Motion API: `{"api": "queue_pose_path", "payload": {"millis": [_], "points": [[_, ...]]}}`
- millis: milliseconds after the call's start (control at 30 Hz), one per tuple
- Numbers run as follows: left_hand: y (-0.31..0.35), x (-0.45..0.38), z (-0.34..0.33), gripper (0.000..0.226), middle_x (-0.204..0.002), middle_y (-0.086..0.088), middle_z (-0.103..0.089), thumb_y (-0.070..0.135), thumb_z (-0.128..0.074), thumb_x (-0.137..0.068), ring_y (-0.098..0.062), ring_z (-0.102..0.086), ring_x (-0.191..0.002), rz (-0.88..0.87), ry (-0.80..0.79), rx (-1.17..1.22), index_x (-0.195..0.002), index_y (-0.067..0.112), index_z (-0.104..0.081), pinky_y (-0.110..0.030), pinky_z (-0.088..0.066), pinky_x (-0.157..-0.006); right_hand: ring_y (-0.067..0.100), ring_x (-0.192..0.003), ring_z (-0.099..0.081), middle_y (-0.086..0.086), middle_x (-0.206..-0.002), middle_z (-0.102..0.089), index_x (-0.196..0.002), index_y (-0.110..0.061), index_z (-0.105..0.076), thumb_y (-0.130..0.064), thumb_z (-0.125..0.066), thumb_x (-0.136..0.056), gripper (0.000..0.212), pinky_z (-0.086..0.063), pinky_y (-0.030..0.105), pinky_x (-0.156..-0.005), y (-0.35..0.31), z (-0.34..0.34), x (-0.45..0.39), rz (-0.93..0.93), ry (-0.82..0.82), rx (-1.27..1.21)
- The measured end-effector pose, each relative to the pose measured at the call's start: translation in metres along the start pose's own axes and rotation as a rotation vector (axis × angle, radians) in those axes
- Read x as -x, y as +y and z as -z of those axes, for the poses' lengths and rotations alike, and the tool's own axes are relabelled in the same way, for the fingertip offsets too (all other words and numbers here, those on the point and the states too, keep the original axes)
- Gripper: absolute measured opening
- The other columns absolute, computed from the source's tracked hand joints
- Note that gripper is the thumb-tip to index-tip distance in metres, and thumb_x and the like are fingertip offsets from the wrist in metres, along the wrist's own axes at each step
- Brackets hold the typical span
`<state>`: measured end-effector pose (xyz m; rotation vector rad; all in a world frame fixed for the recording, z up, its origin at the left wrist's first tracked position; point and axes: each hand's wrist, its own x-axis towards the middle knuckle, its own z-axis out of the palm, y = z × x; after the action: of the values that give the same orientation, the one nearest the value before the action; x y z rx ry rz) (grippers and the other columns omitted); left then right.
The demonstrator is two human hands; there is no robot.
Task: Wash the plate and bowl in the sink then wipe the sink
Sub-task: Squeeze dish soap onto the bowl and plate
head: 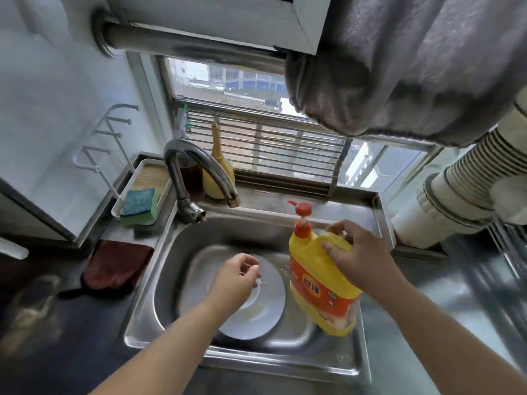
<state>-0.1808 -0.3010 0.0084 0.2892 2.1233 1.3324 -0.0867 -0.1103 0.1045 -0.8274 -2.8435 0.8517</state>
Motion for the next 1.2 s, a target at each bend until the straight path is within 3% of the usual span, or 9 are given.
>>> {"api": "queue_pose_path", "payload": {"millis": [133, 233, 367, 567, 700, 767, 867, 1033, 1200], "points": [[-0.010, 0.025, -0.039, 0.011, -0.083, 0.000, -0.065, 0.020, -0.050, -0.097, -0.011, -0.061, -0.071, 0.070, -0.049, 0.118, -0.088, 0.023, -0.055, -0.023, -0.048, -0.068, -0.007, -0.075, -0.052, -0.026, -0.083, -0.052, -0.116, -0.037, -0.061, -0.038, -0.062, -0.087, 0.030, -0.036, 0.007, -0.059, 0.012, -0.009, 0.031, 0.027, -0.104, -0.013], [0.003, 0.035, -0.050, 0.014, -0.083, 0.000, -0.064, 0.031, -0.051, -0.096, -0.009, -0.060, -0.074, 0.066, 0.009, 0.295, -0.090, 0.019, -0.056, -0.014, -0.047, -0.061, -0.011, -0.074, -0.051, -0.033, -0.081, -0.050, -0.109, -0.041, -0.062, -0.040, -0.064, -0.084, 0.025, -0.035, 0.004, -0.056, 0.011, -0.007, 0.039, 0.032, -0.117, -0.020], [0.022, 0.039, -0.053, 0.024, -0.076, 0.000, -0.057, 0.041, -0.056, -0.090, -0.009, -0.055, -0.070, 0.024, 0.134, 0.410, -0.088, 0.017, -0.054, -0.018, -0.047, -0.064, -0.010, -0.074, -0.049, -0.034, -0.082, -0.046, -0.112, -0.038, -0.062, -0.042, -0.064, -0.084, 0.029, -0.034, 0.004, -0.055, 0.010, -0.006, 0.039, 0.035, -0.131, 0.003], [0.029, 0.043, -0.059, 0.012, -0.081, 0.007, -0.057, 0.032, -0.062, -0.088, -0.007, -0.053, -0.075, -0.372, 0.338, 0.089, -0.083, 0.028, -0.052, -0.013, -0.044, -0.065, -0.008, -0.073, -0.047, -0.031, -0.081, -0.045, -0.114, -0.031, -0.062, -0.044, -0.065, -0.082, 0.034, -0.033, 0.006, -0.057, 0.016, -0.005, 0.031, 0.015, -0.179, 0.011], [0.044, 0.034, -0.055, 0.030, -0.079, 0.005, -0.066, 0.052, -0.059, -0.082, -0.008, -0.062, -0.077, -0.142, 0.199, 0.340, -0.086, 0.022, -0.059, -0.025, -0.052, -0.073, -0.006, -0.076, -0.050, -0.030, -0.082, -0.049, -0.109, -0.036, -0.062, -0.047, -0.066, -0.080, 0.031, -0.037, 0.008, -0.060, 0.019, -0.004, 0.027, 0.034, -0.214, -0.019], [0.053, 0.028, -0.052, 0.042, -0.073, 0.004, -0.065, 0.061, -0.056, -0.076, -0.011, -0.060, -0.073, -0.030, 0.152, 0.413, -0.082, 0.019, -0.059, -0.029, -0.050, -0.070, -0.005, -0.078, -0.052, -0.030, -0.083, -0.050, -0.107, -0.038, -0.061, -0.048, -0.066, -0.079, 0.030, -0.040, 0.010, -0.062, 0.020, -0.004, 0.027, 0.042, -0.220, -0.037], [0.065, 0.023, -0.050, 0.037, -0.065, 0.007, -0.060, 0.054, -0.055, -0.086, -0.008, -0.056, -0.068, 0.070, 0.164, 0.462, -0.074, 0.019, -0.058, -0.025, -0.041, -0.063, -0.004, -0.079, -0.052, -0.029, -0.084, -0.051, -0.104, -0.042, -0.058, -0.048, -0.066, -0.079, 0.027, -0.040, 0.009, -0.062, 0.022, -0.003, 0.027, 0.047, -0.237, -0.059], [0.065, 0.026, -0.061, 0.034, -0.075, -0.001, -0.065, 0.050, -0.056, -0.087, -0.019, -0.063, -0.081, 0.140, 0.182, 0.555, -0.070, 0.021, -0.059, -0.037, -0.050, -0.080, -0.003, -0.079, -0.053, -0.029, -0.086, -0.053, -0.096, -0.046, -0.054, -0.047, -0.065, -0.079, 0.021, -0.038, 0.009, -0.060, 0.023, -0.004, 0.028, 0.062, -0.250, -0.082], [0.066, 0.028, -0.071, 0.028, -0.072, 0.001, -0.061, 0.046, -0.057, -0.084, -0.017, -0.059, -0.080, 0.247, 0.178, 0.650, -0.069, 0.022, -0.058, -0.037, -0.048, -0.079, -0.001, -0.079, -0.054, -0.026, -0.087, -0.055, -0.095, -0.045, -0.056, -0.046, -0.067, -0.076, 0.022, -0.038, 0.009, -0.059, 0.025, 0.004, 0.030, 0.065, -0.265, -0.065]]}}
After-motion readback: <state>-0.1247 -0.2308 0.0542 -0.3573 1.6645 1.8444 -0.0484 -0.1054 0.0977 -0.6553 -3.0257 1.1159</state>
